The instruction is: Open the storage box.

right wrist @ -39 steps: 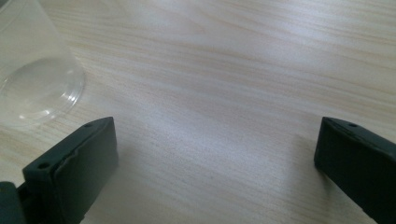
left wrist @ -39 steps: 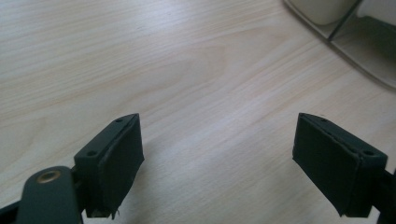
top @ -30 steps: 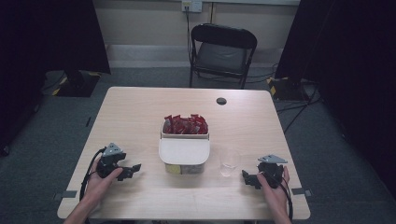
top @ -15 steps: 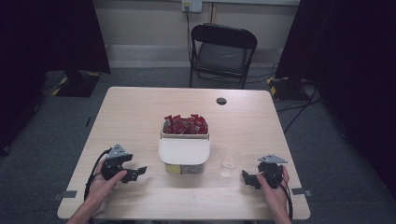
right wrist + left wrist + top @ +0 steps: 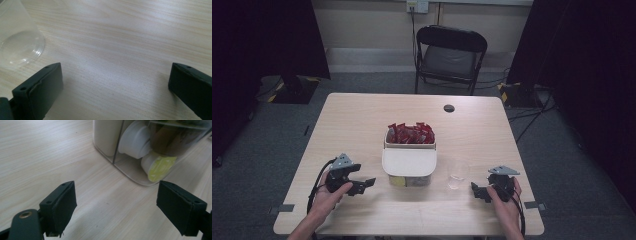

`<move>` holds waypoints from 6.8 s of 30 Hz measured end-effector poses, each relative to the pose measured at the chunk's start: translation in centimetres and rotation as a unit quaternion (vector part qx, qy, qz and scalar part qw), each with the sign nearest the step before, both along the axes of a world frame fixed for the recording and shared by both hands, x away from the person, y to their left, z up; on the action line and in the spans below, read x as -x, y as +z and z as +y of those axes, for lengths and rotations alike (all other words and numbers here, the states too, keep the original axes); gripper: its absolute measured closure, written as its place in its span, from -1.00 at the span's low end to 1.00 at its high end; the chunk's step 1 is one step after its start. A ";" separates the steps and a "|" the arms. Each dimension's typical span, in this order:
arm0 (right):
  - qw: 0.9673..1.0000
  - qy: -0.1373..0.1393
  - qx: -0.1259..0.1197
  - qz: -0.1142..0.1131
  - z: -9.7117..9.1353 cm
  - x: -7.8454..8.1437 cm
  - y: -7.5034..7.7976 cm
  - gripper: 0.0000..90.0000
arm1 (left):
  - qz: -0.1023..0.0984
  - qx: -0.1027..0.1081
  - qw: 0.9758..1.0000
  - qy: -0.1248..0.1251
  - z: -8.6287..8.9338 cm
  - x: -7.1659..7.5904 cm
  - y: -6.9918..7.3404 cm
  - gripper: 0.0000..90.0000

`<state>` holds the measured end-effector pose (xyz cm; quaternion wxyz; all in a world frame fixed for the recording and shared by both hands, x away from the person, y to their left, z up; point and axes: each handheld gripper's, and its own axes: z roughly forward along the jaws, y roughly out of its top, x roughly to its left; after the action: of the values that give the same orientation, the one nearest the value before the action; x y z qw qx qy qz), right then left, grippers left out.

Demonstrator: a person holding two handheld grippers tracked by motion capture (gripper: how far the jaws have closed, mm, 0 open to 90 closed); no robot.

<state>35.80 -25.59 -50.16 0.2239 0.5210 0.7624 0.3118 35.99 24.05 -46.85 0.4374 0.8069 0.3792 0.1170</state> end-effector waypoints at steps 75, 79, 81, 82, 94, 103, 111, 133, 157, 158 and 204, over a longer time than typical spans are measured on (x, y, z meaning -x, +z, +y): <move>1.000 0.003 0.000 -0.001 0.0 0.0 0.0 -1.00 | -0.031 0.064 0.997 -0.040 -2.7 -2.2 4.7 -0.65; 1.000 0.003 0.000 -0.001 0.0 0.0 0.0 -1.00 | -0.032 0.060 0.997 -0.041 -2.7 -2.4 4.8 -0.65; 1.000 0.003 0.000 -0.001 0.0 0.0 0.0 -1.00 | -0.034 0.065 0.997 -0.040 -2.8 -2.4 4.9 -0.65; 1.000 0.003 0.000 -0.001 0.0 0.0 0.0 -1.00 | -0.034 0.067 0.996 -0.038 -2.8 -2.5 5.0 -0.65; 1.000 0.003 0.000 -0.001 0.0 0.0 0.0 -1.00 | -0.037 0.066 0.996 -0.041 -2.9 -2.8 5.6 -0.65; 1.000 0.003 0.000 -0.001 0.0 0.0 0.0 -1.00 | -0.042 0.063 0.996 -0.040 -3.2 -3.2 6.2 -0.66; 1.000 0.003 0.000 -0.001 0.0 0.0 0.0 -1.00 | -0.044 0.071 0.996 -0.038 -3.2 -3.5 6.6 -0.66; 1.000 0.004 0.000 0.000 0.0 0.0 0.0 -1.00 | -0.048 0.073 0.995 -0.043 -3.6 -4.4 7.6 -0.66; 1.000 0.003 0.000 -0.001 0.0 0.0 0.0 -1.00 | -0.051 0.080 0.995 -0.033 -3.8 -5.4 8.6 -0.65; 1.000 0.003 0.000 -0.001 0.0 0.0 0.0 -1.00 | -0.051 0.079 0.995 -0.033 -3.8 -5.5 8.7 -0.65; 1.000 -0.006 -0.005 -0.001 -0.1 0.0 0.4 -0.66 | -0.044 0.073 0.996 0.003 -3.3 -7.9 8.4 -0.72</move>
<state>35.81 -25.68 -49.75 0.2240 0.5263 0.7573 0.3151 43.87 20.75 -38.47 0.5109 0.7659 0.3695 0.1260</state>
